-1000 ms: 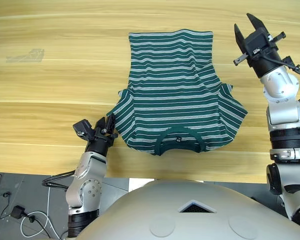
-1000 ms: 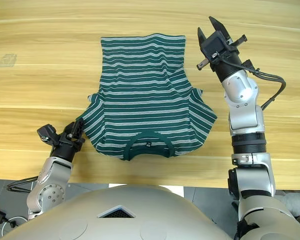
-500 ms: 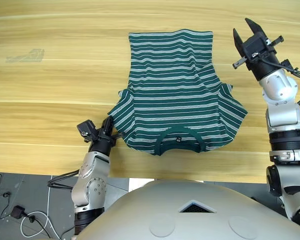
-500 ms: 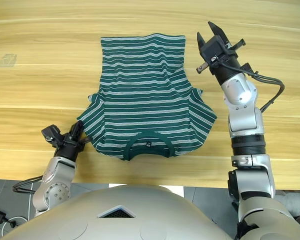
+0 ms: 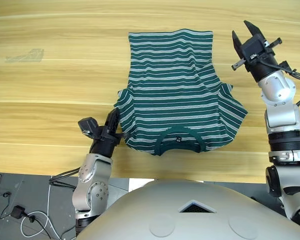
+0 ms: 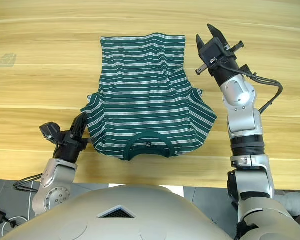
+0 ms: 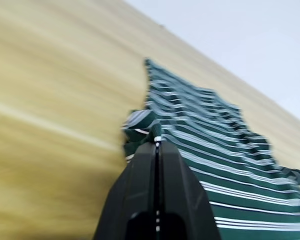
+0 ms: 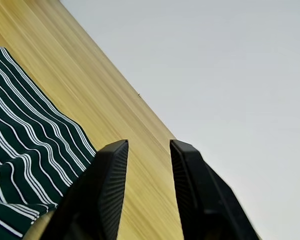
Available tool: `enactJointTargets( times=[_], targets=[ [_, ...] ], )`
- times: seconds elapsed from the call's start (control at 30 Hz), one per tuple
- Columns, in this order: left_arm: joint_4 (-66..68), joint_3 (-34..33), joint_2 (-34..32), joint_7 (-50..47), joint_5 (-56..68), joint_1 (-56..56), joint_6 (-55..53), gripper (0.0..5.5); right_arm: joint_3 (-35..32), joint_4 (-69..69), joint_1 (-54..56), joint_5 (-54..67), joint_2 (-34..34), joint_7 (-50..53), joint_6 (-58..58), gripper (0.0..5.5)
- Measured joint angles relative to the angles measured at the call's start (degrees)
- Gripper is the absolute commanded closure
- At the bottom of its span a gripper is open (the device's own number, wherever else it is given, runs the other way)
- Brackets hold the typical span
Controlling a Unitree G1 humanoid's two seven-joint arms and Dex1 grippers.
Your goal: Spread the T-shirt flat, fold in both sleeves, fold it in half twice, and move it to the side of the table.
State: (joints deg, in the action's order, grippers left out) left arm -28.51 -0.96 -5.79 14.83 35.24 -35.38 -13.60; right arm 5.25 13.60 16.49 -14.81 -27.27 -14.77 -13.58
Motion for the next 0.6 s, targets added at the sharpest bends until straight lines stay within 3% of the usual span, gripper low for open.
enactJointTargets(
  times=[0.37,0.53,0.6],
  targets=[
    [-0.14,15.08,-7.4,8.78,-15.54,-1.57,4.47,5.48,0.27,1.41,0.07,-0.11,0.29,0.15,0.15,3.95],
    [3.12,15.92,-7.21,6.83,-20.02,0.12,5.24,5.48,0.25,1.41,-0.17,-0.1,0.27,0.3,0.14,3.95],
    [3.95,15.93,-6.92,5.9,-21.36,0.46,5.24,5.22,0.25,1.41,-0.76,-0.09,0.27,0.32,0.14,3.95]
  ],
)
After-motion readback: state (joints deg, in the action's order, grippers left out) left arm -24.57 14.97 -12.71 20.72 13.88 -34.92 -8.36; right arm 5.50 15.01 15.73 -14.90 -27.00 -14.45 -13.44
